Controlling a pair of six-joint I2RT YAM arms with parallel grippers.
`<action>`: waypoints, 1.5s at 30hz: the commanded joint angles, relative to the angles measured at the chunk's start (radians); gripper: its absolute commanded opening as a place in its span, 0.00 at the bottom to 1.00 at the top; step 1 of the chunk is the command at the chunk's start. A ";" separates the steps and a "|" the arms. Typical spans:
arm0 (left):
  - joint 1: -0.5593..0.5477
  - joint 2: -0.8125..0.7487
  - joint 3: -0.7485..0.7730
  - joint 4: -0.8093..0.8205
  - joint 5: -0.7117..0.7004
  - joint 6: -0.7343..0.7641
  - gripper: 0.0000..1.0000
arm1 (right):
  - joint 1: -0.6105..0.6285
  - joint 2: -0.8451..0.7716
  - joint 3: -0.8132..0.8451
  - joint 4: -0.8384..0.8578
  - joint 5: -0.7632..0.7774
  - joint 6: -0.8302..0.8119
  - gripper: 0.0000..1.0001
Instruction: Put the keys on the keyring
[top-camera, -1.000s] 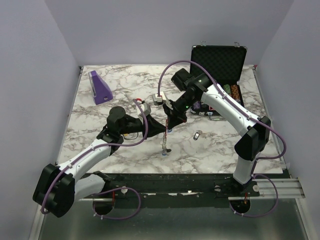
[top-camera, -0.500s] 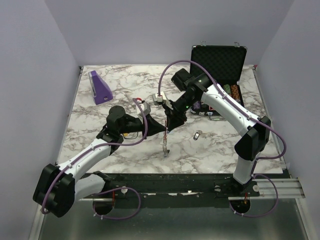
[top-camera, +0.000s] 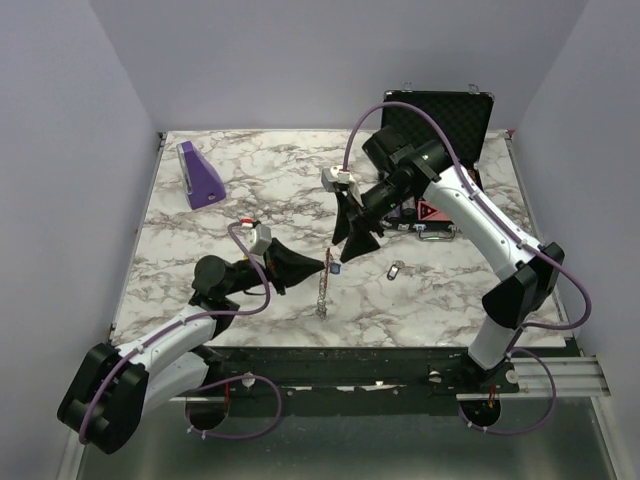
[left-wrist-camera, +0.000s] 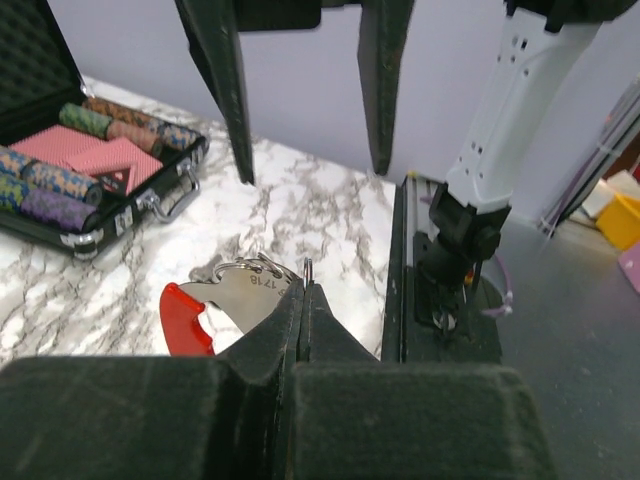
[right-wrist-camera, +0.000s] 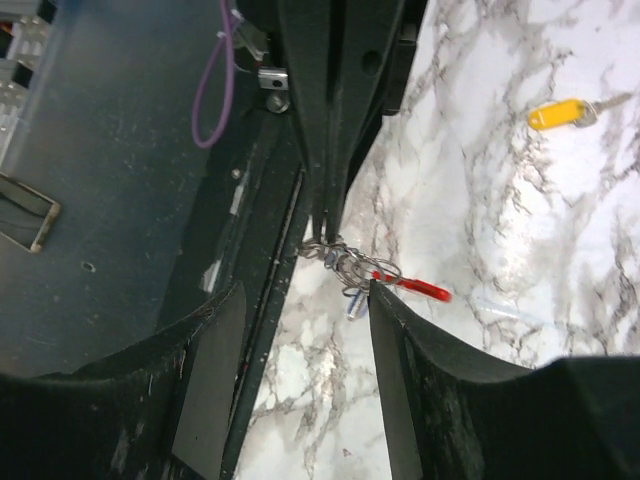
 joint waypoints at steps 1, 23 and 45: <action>0.000 -0.002 -0.028 0.279 -0.112 -0.110 0.00 | 0.004 -0.034 -0.024 -0.030 -0.125 -0.005 0.61; 0.000 0.032 -0.042 0.298 -0.207 -0.224 0.00 | 0.002 0.001 -0.126 0.180 -0.226 0.216 0.50; -0.004 0.002 -0.044 0.209 -0.250 -0.230 0.00 | 0.004 0.001 -0.126 0.355 -0.113 0.365 0.49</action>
